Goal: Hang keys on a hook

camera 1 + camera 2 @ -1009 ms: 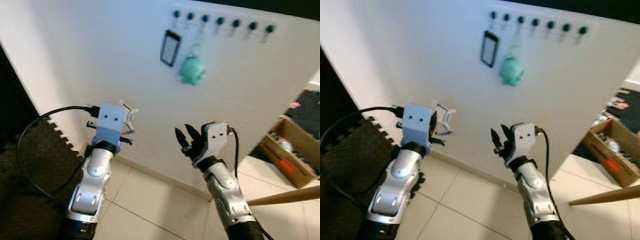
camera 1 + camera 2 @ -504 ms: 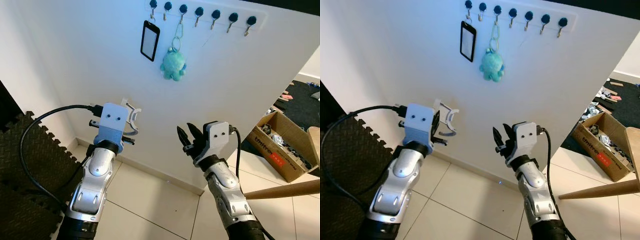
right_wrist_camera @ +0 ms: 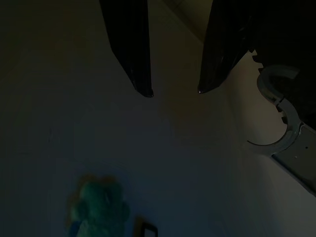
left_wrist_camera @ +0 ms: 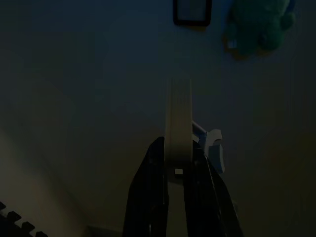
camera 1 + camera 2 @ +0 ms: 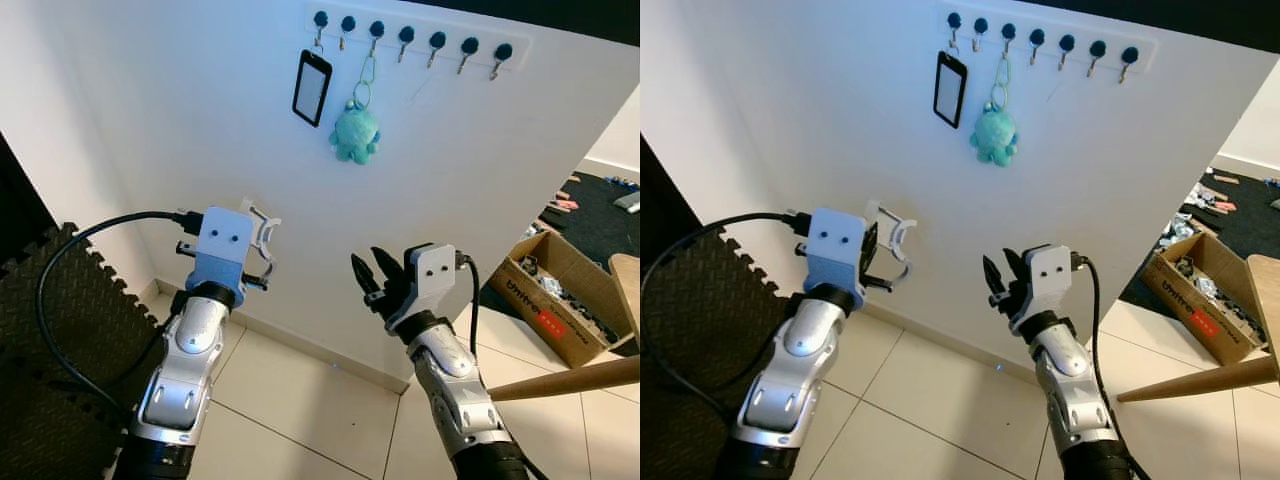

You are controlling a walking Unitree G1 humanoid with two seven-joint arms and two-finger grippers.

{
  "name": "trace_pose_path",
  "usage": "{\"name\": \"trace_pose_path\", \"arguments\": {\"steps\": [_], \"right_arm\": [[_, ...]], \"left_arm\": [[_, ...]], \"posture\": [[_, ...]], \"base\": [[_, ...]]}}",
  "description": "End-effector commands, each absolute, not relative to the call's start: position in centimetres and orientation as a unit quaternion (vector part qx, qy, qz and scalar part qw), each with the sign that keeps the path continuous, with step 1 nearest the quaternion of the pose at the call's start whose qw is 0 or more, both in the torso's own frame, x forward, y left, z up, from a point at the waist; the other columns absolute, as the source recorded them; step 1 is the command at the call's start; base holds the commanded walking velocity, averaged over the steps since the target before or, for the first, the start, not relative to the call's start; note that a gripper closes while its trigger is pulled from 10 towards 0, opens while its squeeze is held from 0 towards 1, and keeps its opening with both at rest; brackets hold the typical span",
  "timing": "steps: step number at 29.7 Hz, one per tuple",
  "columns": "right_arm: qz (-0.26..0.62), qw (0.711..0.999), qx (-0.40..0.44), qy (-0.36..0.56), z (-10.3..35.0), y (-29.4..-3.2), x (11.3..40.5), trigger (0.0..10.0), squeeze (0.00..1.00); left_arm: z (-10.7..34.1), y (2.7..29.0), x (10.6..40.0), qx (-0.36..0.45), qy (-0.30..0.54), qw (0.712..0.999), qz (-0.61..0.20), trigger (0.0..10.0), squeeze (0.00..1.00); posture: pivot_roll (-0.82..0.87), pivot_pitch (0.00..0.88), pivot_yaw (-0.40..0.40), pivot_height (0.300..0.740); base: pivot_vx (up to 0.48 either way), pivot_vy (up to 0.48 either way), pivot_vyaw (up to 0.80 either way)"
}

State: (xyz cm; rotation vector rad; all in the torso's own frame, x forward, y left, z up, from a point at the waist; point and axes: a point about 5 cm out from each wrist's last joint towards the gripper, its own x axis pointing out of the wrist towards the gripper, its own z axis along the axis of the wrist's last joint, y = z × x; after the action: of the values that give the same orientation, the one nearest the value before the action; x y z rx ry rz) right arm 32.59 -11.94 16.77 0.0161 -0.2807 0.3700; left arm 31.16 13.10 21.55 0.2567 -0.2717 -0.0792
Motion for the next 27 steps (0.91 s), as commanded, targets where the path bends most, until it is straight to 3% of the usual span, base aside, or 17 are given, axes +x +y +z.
{"name": "trace_pose_path", "arguments": {"steps": [1,11,18,27], "right_arm": [[0.181,0.975,0.006,-0.128,16.2,-12.2,32.4,10.0,0.0],[0.127,0.988,-0.018,-0.086,14.5,-13.8,32.8,10.0,0.0],[0.111,0.99,-0.084,-0.015,11.3,-15.2,32.4,10.0,0.0],[0.116,0.989,-0.035,-0.089,13.9,-14.3,31.9,10.0,0.0]], "left_arm": [[21.6,13.0,30.9,0.119,-0.141,0.982,-0.04,10.0,0.0],[23.3,13.5,32.0,0.028,-0.153,0.988,-0.021,10.0,0.0],[27.4,13.2,35.2,-0.086,-0.177,0.98,-0.032,10.0,0.0],[32.9,12.0,38.3,-0.206,-0.204,0.956,-0.053,10.0,0.0]], "posture": [[0.15,0.195,-0.054,0.74],[0.15,0.194,-0.059,0.74],[0.13,0.209,-0.058,0.74],[0.09,0.224,-0.035,0.74]], "base": [[0.0,0.0,0.0],[0.0,0.0,0.0],[0.0,0.0,0.0],[0.0,0.0,0.0]]}}
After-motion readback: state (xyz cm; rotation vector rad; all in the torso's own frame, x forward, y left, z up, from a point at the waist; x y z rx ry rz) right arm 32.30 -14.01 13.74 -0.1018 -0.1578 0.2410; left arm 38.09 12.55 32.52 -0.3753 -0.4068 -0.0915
